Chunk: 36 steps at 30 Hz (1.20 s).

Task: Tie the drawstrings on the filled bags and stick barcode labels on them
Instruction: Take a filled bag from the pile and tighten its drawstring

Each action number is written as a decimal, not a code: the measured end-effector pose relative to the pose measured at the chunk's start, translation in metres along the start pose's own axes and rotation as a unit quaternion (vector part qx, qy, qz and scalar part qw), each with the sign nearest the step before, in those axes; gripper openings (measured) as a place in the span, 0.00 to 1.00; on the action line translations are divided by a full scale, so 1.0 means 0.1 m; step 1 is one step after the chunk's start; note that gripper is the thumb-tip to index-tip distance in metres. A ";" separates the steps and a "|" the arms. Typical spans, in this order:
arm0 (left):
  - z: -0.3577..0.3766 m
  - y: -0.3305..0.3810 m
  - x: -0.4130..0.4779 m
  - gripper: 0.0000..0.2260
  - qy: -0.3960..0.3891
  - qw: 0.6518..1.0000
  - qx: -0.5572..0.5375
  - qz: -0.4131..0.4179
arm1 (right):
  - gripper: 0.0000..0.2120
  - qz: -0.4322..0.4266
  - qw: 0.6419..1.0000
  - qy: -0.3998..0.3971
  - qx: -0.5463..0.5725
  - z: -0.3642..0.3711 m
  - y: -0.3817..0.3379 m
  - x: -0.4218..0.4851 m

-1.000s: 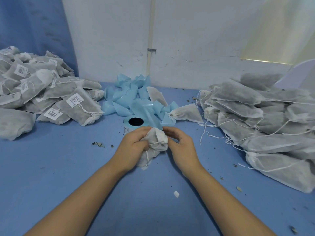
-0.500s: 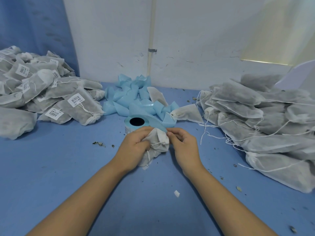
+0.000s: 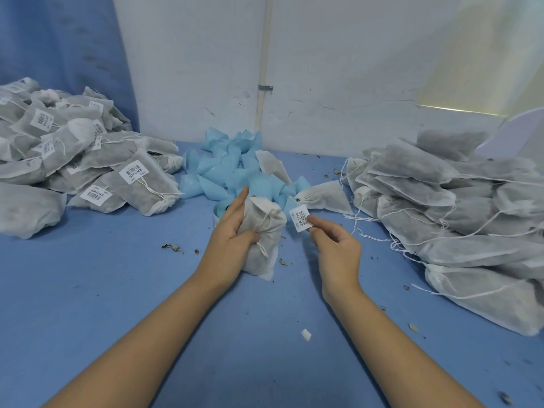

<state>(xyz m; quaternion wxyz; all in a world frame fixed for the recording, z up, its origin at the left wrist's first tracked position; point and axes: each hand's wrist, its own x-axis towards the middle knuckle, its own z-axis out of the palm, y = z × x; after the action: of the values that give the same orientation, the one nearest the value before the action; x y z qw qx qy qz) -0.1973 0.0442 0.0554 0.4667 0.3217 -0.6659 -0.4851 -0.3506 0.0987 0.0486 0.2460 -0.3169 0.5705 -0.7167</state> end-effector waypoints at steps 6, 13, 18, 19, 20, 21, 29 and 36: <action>0.10 0.03 0.01 0.18 0.063 0.997 -0.049 -0.019 | 0.09 0.008 0.999 -0.008 0.030 0.01 -0.05 -0.03; 0.14 0.05 0.06 0.09 0.162 0.974 -0.150 -0.054 | 0.07 0.020 1.000 -0.004 0.009 0.01 -0.10 -0.03; 0.16 0.05 0.07 0.09 0.190 0.966 -0.165 -0.058 | 0.04 0.106 0.986 0.009 0.127 0.05 -0.23 -0.04; 0.16 0.06 0.07 0.10 0.196 0.964 -0.171 -0.054 | 0.03 0.137 0.979 -0.002 0.149 0.08 -0.24 -0.07; 0.18 0.06 0.07 0.10 0.200 0.963 -0.175 -0.049 | 0.02 0.165 0.971 -0.017 0.172 0.11 -0.25 -0.11; 0.19 0.07 0.07 0.09 0.205 0.962 -0.176 -0.045 | 0.01 0.190 0.962 -0.032 0.193 0.14 -0.26 -0.14; 0.17 0.10 0.08 0.08 0.230 0.957 -0.175 -0.020 | 0.02 0.270 0.932 -0.107 0.218 0.29 -0.26 -0.31; 0.18 0.13 0.09 0.05 0.200 0.962 -0.183 -0.025 | 0.01 0.269 0.940 -0.119 0.171 0.28 -0.23 -0.32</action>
<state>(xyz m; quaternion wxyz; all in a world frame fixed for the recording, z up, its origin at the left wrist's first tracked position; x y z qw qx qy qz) -0.2169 0.0472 0.0690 0.6289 0.3378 -0.4502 -0.5363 -0.3078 0.1081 0.0698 0.5464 -0.1875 0.4699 -0.6674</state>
